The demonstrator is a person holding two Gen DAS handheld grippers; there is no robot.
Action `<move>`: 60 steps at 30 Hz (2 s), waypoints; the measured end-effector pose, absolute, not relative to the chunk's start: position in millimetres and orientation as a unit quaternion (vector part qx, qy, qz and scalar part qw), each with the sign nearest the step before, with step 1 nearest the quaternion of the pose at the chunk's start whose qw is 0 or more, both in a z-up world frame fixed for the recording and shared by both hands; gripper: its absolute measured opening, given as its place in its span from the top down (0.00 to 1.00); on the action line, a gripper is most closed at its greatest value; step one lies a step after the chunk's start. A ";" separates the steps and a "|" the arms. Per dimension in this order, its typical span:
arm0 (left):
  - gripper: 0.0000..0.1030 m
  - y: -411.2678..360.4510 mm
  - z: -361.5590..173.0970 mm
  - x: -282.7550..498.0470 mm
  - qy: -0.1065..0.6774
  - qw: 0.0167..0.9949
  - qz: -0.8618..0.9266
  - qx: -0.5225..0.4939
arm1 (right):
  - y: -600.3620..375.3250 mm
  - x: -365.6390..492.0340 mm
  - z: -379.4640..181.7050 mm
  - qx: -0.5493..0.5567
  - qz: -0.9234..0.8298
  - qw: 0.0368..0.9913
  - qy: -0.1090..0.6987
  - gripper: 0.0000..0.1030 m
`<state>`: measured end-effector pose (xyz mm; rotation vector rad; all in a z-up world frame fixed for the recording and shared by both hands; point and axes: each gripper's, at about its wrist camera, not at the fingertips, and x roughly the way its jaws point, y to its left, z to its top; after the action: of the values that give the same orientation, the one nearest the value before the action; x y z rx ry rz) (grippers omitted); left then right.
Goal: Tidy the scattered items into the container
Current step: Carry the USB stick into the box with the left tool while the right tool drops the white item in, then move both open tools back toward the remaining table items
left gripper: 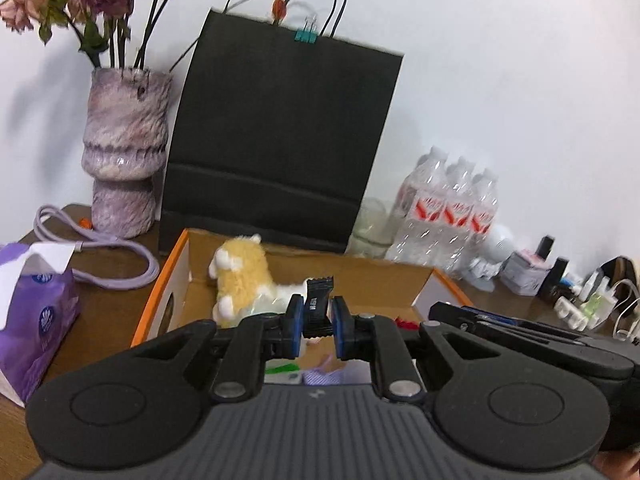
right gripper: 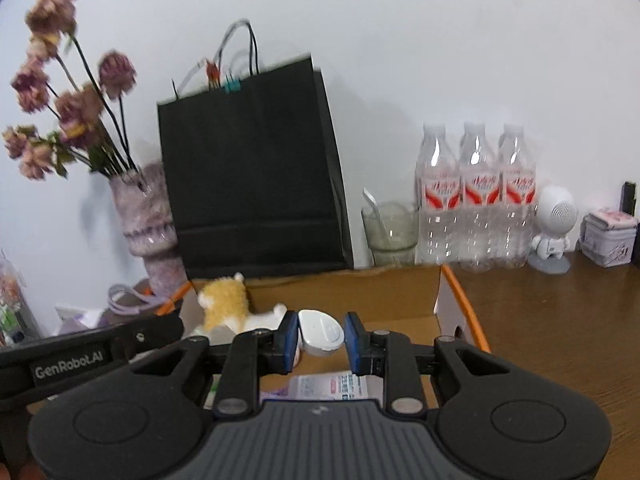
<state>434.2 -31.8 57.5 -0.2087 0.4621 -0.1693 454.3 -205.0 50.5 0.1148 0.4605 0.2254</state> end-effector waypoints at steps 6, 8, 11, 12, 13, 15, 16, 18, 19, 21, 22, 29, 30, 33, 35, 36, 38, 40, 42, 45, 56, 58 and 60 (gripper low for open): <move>0.85 -35.0 51.5 435.5 0.237 0.964 -0.082 -0.091 | -209.4 457.8 41.2 0.060 0.108 0.962 0.244 0.77; 0.85 -36.5 51.0 435.1 0.238 0.964 -0.081 -0.087 | -209.1 456.3 41.8 0.059 0.109 0.962 0.243 0.77; 0.50 -36.0 51.8 434.7 0.239 0.965 -0.065 -0.088 | -209.0 455.2 43.5 0.056 0.110 0.961 0.248 0.74; 0.40 -34.6 53.2 433.5 0.236 0.966 -0.053 -0.091 | -208.7 455.3 44.3 0.053 0.111 0.960 0.253 0.56; 0.26 -31.9 55.4 431.4 0.229 0.968 -0.035 -0.095 | -208.6 455.6 45.5 0.053 0.112 0.959 0.257 0.38; 0.00 -25.8 60.2 429.8 0.219 0.970 -0.018 -0.103 | -209.9 454.7 48.6 0.049 0.078 0.963 0.255 0.03; 0.00 -22.8 62.0 430.0 0.217 0.970 -0.017 -0.105 | -211.6 454.7 49.4 0.047 0.065 0.964 0.254 0.00; 0.00 -19.8 63.7 431.5 0.221 0.969 -0.013 -0.109 | -216.9 454.9 50.3 0.058 0.074 0.962 0.255 0.00; 0.00 -19.2 63.6 431.9 0.224 0.968 -0.012 -0.110 | -219.3 455.6 50.2 0.068 0.084 0.960 0.260 0.00; 0.00 -19.0 62.7 432.4 0.227 0.967 -0.014 -0.111 | -220.3 456.2 49.5 0.075 0.091 0.957 0.265 0.00; 0.00 -19.8 62.3 432.7 0.229 0.967 -0.015 -0.110 | -219.1 456.0 49.1 0.072 0.089 0.957 0.265 0.00; 0.00 -21.1 60.9 431.7 0.231 0.967 -0.017 -0.109 | -216.7 455.2 49.9 0.060 0.083 0.959 0.264 0.00; 0.00 -21.2 60.7 431.7 0.232 0.966 -0.018 -0.109 | -216.7 455.2 49.9 0.059 0.083 0.959 0.264 0.00; 0.00 -21.7 60.2 431.4 0.235 0.966 -0.019 -0.110 | -216.5 455.3 50.2 0.057 0.082 0.959 0.265 0.00; 0.00 -22.0 60.2 431.4 0.235 0.965 -0.019 -0.110 | -216.3 455.1 50.1 0.057 0.081 0.959 0.265 0.00; 0.00 -22.0 60.5 431.1 0.235 0.965 -0.019 -0.111 | -216.4 455.0 50.2 0.058 0.081 0.959 0.265 0.00; 0.00 -22.1 61.5 430.2 0.234 0.966 -0.020 -0.111 | -216.5 455.2 50.2 0.059 0.082 0.959 0.264 0.00; 0.00 -21.2 64.4 426.7 0.231 0.966 -0.023 -0.114 | -217.1 454.5 51.3 0.065 0.086 0.959 0.262 0.00; 0.00 -19.0 67.5 420.5 0.226 0.967 -0.028 -0.116 | -217.6 451.8 53.2 0.073 0.092 0.959 0.258 0.00; 0.00 -14.5 68.5 407.4 0.225 0.967 -0.044 -0.112 | -216.3 440.7 56.3 0.067 0.093 0.962 0.249 0.00; 0.00 4.2 32.9 349.6 0.276 0.957 -0.071 -0.057 | -223.1 365.4 33.4 -0.005 0.102 0.957 0.270 0.00; 0.00 5.6 24.7 339.3 0.289 0.953 -0.072 -0.052 | -223.4 348.9 25.2 -0.011 0.108 0.954 0.279 0.00; 0.00 7.3 18.7 330.1 0.296 0.951 -0.073 -0.053 | -221.1 333.0 16.6 -0.017 0.116 0.951 0.288 0.00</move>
<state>330.1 7.3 18.7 -0.1087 0.6015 -0.1483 333.0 -221.1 16.6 -0.0348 0.5849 0.2355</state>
